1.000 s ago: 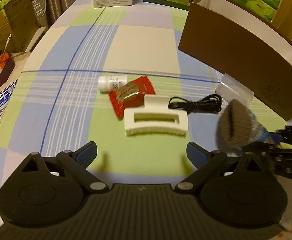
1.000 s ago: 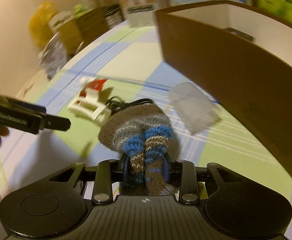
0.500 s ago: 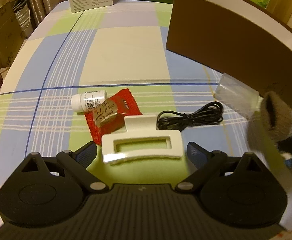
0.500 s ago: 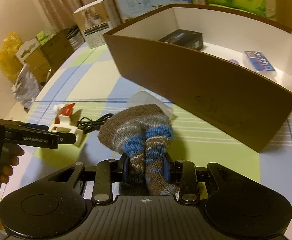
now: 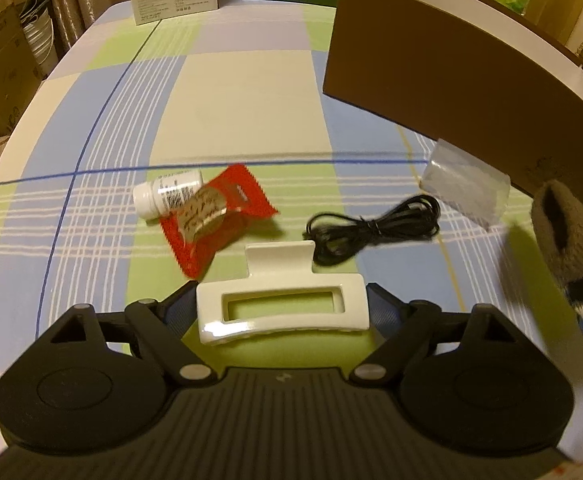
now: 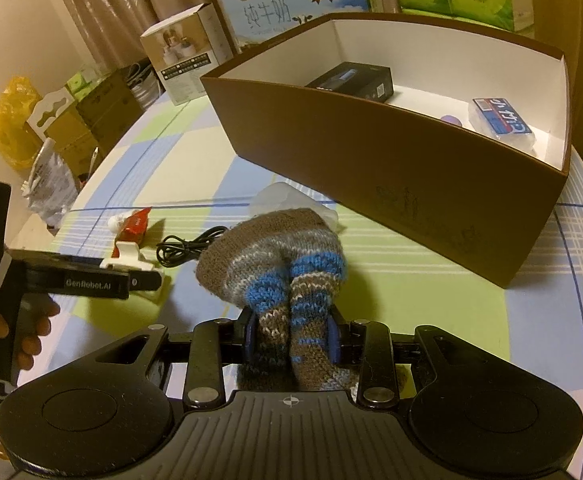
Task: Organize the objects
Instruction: 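Grasp the grey-blue knitted pouch with the right tool while the left tool grasps the white hair clip, then carry the knitted pouch with the right tool while the left tool carries the hair clip over the box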
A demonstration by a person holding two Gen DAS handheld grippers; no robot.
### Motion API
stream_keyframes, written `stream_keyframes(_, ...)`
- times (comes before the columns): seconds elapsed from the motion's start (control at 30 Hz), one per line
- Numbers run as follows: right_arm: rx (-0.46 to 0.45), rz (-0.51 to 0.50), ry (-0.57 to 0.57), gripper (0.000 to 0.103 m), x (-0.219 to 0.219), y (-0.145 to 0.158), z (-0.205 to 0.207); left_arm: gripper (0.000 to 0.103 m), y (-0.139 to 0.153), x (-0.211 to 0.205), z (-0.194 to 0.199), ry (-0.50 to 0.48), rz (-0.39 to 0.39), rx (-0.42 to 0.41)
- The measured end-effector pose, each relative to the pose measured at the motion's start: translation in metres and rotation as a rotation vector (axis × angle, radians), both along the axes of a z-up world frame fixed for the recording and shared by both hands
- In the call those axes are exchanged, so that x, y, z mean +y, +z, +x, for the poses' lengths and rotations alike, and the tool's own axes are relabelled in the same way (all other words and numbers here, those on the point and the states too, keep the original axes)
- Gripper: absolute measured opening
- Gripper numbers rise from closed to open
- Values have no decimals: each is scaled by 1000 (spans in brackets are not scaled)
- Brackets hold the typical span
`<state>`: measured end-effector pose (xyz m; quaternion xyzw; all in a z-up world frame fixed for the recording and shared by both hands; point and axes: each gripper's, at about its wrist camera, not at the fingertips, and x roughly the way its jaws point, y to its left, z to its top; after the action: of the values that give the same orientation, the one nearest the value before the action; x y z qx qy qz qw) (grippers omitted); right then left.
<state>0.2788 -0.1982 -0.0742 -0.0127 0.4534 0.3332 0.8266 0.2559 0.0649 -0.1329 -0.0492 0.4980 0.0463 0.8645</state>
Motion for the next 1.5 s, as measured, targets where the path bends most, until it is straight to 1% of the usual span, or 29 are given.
stream_keyframes(0.17,-3,17,6,31,-3,5,-6,85,11,-2,-19,7,-8,-3)
stream_keyframes(0.37,-15,34,16,31,-7,14,-11,85,32,-9,-35,14,-21,-32)
stream_keyframes(0.5,-28,54,17,31,-12,24,-15,85,48,-18,-39,-10,-34,-72)
stream_keyframes(0.7,-47,105,-6,31,-24,43,-16,85,70,-40,-34,-66,-45,-127)
stream_keyframes(0.93,-89,139,-62,31,-41,69,-3,85,102,-66,-7,-141,-35,-207)
stream_keyframes(1.1,-117,150,-104,31,-52,84,15,85,120,-86,16,-192,-19,-252)
stream_keyframes(1.33,-144,176,-188,31,-57,102,52,85,138,-110,56,-233,-11,-312)
stream_keyframes(1.5,-153,184,-227,31,-58,106,81,85,146,-122,87,-251,-13,-335)
